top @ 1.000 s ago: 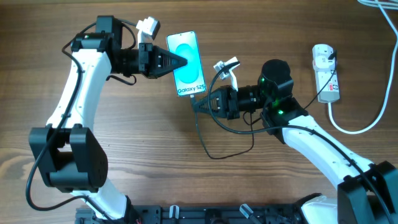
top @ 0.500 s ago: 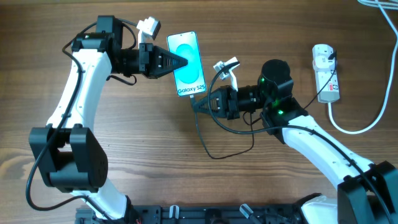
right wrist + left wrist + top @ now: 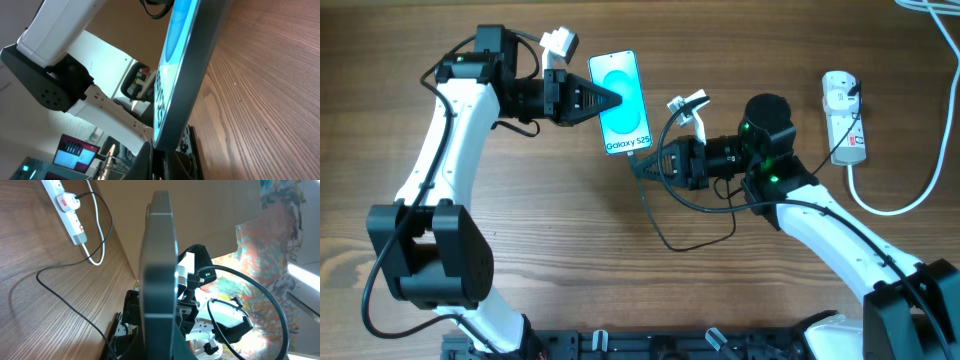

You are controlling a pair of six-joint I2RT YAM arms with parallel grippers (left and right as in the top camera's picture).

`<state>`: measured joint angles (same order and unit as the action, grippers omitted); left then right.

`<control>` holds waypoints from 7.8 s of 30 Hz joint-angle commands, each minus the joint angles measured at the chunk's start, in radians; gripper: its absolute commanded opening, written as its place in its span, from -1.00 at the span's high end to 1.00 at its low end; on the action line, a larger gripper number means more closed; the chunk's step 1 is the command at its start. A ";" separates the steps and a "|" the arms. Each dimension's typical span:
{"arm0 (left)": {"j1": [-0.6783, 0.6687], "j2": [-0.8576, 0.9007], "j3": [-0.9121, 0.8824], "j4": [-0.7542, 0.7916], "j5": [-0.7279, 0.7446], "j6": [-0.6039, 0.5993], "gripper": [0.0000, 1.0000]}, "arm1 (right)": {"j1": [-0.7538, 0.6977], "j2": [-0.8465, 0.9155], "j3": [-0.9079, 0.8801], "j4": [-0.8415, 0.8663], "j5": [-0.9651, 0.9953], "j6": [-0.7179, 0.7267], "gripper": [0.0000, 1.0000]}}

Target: Plug charger to phone and switch on socket

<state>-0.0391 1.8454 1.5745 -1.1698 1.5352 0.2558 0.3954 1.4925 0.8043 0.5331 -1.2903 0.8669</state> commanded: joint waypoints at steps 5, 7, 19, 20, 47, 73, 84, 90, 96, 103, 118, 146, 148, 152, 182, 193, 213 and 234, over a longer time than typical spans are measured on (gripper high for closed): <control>-0.020 -0.028 0.002 -0.005 0.039 -0.002 0.92 | -0.009 0.009 -0.006 0.009 0.084 0.027 0.91; -0.032 -0.028 0.002 -0.005 0.039 -0.002 0.92 | -0.002 0.009 -0.006 0.009 0.094 0.033 0.91; -0.051 -0.028 0.002 -0.013 0.038 -0.002 0.92 | -0.008 0.009 -0.006 0.088 0.135 0.085 0.91; -0.051 -0.028 0.002 -0.016 0.036 -0.002 0.92 | -0.010 0.009 -0.006 0.088 0.139 0.086 0.91; -0.131 -0.028 0.002 -0.045 -0.049 0.028 0.92 | -0.053 0.010 -0.006 0.184 0.098 0.156 0.87; -0.031 0.003 -0.091 -0.002 -0.651 -0.028 0.92 | -0.053 0.010 -0.006 -0.338 0.143 -0.206 -0.20; -0.031 0.184 -0.158 0.245 -0.699 -0.142 0.92 | -0.051 0.010 -0.006 -0.483 0.177 -0.291 -0.21; -0.031 0.248 -0.158 0.338 -0.740 -0.161 0.92 | -0.046 0.010 -0.006 -0.517 0.196 -0.292 -0.21; -0.033 0.282 -0.158 0.359 -0.753 -0.161 0.92 | -0.045 0.010 -0.006 -0.520 0.204 -0.291 -0.21; -0.037 0.287 -0.161 0.374 -0.824 -0.198 0.89 | -0.045 0.010 -0.006 -0.521 0.215 -0.291 -0.21; -0.037 0.287 -0.162 0.374 -0.829 -0.198 0.51 | -0.045 0.010 -0.006 -0.521 0.215 -0.291 -0.21; -0.033 0.258 -0.148 0.310 -1.163 -0.338 0.10 | -0.045 0.009 -0.006 -0.525 0.260 -0.310 -0.26; -0.034 0.217 -0.128 0.268 -1.195 -0.351 0.10 | -0.045 0.006 -0.006 -0.530 0.309 -0.312 -0.32; -0.034 0.056 -0.081 0.179 -1.271 -0.377 0.09 | -0.045 -0.024 -0.002 -0.553 0.369 -0.331 -0.46; -0.034 -0.769 -0.078 0.158 -1.271 -0.399 -1.00 | -0.045 -0.455 0.499 -1.567 1.284 -0.601 -1.00; -0.034 -0.769 -0.078 0.158 -1.271 -0.399 -1.00 | -0.045 -0.368 0.499 -1.608 1.347 -0.673 -0.99; -0.034 -0.769 -0.078 0.158 -1.271 -0.398 -1.00 | -0.047 -0.347 0.462 -1.355 1.307 -0.782 -1.00; -0.034 -0.769 -0.078 0.158 -1.271 -0.399 -1.00 | -0.242 -1.077 -0.385 -0.601 1.034 -1.006 -0.99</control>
<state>-0.0772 1.0821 1.4925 -1.0111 0.2733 -0.1371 0.1638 0.4778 0.4866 -0.0906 -0.2329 -0.1223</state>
